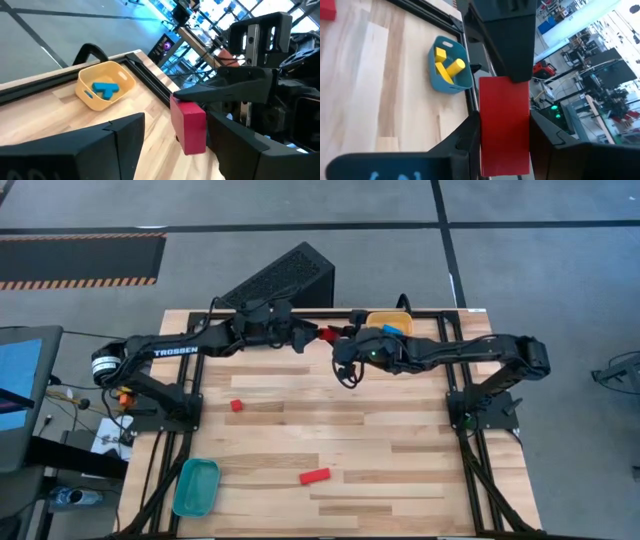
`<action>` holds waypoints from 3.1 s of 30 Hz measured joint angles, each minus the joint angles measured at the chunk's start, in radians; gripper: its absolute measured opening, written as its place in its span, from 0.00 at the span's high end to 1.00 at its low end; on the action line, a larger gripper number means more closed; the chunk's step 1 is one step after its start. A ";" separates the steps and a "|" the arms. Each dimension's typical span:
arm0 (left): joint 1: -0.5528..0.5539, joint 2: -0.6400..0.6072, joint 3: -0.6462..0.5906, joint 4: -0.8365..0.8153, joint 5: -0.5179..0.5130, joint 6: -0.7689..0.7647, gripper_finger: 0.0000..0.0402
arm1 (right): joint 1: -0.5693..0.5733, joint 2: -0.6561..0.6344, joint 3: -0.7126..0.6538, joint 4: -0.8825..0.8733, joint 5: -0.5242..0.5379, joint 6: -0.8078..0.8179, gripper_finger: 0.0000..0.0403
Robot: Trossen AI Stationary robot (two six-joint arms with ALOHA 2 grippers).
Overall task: Sort & place blocks by color
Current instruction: Put the top red block into the blue bin
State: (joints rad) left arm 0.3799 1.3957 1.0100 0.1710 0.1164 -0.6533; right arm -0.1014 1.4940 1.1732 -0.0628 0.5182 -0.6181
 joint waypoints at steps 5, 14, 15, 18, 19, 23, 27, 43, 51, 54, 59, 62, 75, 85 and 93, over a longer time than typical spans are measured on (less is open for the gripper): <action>-0.007 0.052 0.000 0.020 0.041 -0.045 0.50 | -0.030 0.000 0.000 0.002 -0.002 0.004 0.69; -0.023 0.098 0.000 0.122 0.023 -0.059 0.50 | -0.031 0.000 0.000 -0.022 -0.025 -0.009 0.69; -0.022 0.097 0.000 0.135 0.018 -0.059 0.50 | -0.028 0.000 0.000 -0.025 -0.025 -0.009 0.69; -0.010 0.097 0.000 0.157 0.018 -0.058 0.50 | -0.025 0.000 0.000 -0.026 -0.024 -0.011 0.69; -0.006 0.097 0.000 0.159 0.017 -0.059 0.50 | -0.025 0.000 0.000 -0.026 -0.024 -0.011 0.69; 0.006 0.097 0.000 0.144 0.017 -0.059 0.50 | -0.025 0.000 0.000 -0.026 -0.023 -0.011 0.69; 0.017 0.097 0.000 0.131 0.030 -0.059 0.56 | -0.025 0.000 0.000 -0.026 -0.023 -0.011 0.69; 0.026 0.096 0.002 0.135 0.064 -0.066 0.74 | -0.057 0.000 0.000 0.019 -0.056 -0.011 0.69; 0.027 0.096 0.002 0.131 0.075 -0.043 0.94 | -0.032 0.000 0.000 0.010 -0.029 0.049 0.63; 0.027 0.096 0.002 0.127 0.067 -0.029 0.93 | -0.031 0.000 0.000 -0.005 -0.007 0.203 0.57; 0.034 0.059 -0.001 0.037 -0.029 0.023 0.93 | -0.053 -0.019 0.002 -0.279 0.137 0.653 0.49; 0.033 0.015 -0.001 -0.070 -0.108 0.067 0.93 | -0.092 -0.037 -0.005 -0.432 0.059 0.824 0.48; -0.077 -0.176 0.000 -0.383 -0.411 0.095 0.93 | -0.108 -0.243 -0.149 -0.353 -0.154 0.857 0.62; -0.310 -0.230 0.000 -0.710 -0.624 -0.138 0.93 | -0.111 -0.342 -0.190 -0.321 -0.218 0.856 0.72; -0.566 -0.245 0.000 -1.015 -0.604 -0.473 0.93 | -0.097 -0.236 -0.190 -0.124 -0.440 0.861 0.73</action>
State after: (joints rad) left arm -0.1860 1.1510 1.0103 -0.8439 -0.4872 -1.1260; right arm -0.1982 1.2578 0.9835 -0.1870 0.0782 0.2426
